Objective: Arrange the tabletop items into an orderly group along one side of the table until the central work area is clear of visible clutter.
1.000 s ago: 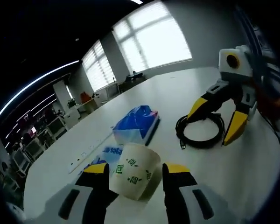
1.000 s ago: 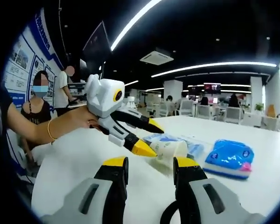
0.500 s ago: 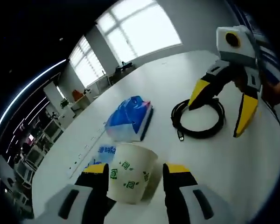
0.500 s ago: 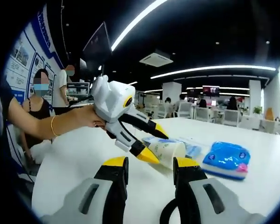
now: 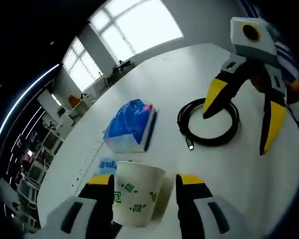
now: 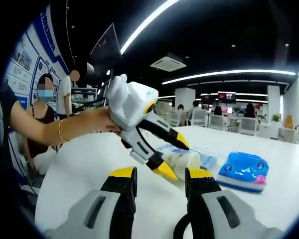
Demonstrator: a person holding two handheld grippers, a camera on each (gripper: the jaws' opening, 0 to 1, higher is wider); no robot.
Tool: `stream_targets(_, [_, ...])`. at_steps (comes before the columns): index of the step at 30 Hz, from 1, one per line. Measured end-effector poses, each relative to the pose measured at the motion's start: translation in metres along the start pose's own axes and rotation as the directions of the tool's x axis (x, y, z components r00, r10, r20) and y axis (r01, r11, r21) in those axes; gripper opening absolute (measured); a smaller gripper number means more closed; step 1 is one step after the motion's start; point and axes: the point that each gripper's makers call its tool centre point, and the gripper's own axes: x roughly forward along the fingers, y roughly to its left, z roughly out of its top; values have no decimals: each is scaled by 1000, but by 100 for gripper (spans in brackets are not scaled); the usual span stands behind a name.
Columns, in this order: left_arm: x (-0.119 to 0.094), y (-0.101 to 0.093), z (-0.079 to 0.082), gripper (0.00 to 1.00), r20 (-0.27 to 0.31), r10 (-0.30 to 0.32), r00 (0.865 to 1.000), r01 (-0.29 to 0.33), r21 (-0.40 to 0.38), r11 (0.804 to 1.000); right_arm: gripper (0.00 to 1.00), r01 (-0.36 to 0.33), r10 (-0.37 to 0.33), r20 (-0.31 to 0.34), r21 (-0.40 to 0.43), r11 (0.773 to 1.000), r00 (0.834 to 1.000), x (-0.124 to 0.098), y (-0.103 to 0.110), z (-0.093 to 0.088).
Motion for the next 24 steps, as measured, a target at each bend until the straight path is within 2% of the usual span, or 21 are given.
stream_targets(2, [2, 0, 2, 49, -5, -4, 1000, 4, 9, 1000, 37, 3, -3, -1, -6, 1000, 1000, -1, 0, 0])
stream_targets(5, [5, 4, 2, 50, -25, 22, 999, -21, 39, 999, 37, 23, -23, 13, -18, 1000, 1000, -3, -2, 4])
stream_targets(10, [11, 1, 4, 50, -31, 8, 999, -6, 39, 999, 36, 24, -24, 29, 0, 1000, 999, -4, -2, 7])
stream_targets(16, [15, -3, -1, 53, -63, 15, 998, -12, 49, 999, 36, 10, -11, 34, 33, 999, 999, -4, 0, 6])
stream_targets(24, [17, 0, -9, 53, -80, 29, 996, -27, 25, 999, 36, 13, -14, 32, 28, 1000, 999, -4, -1, 6])
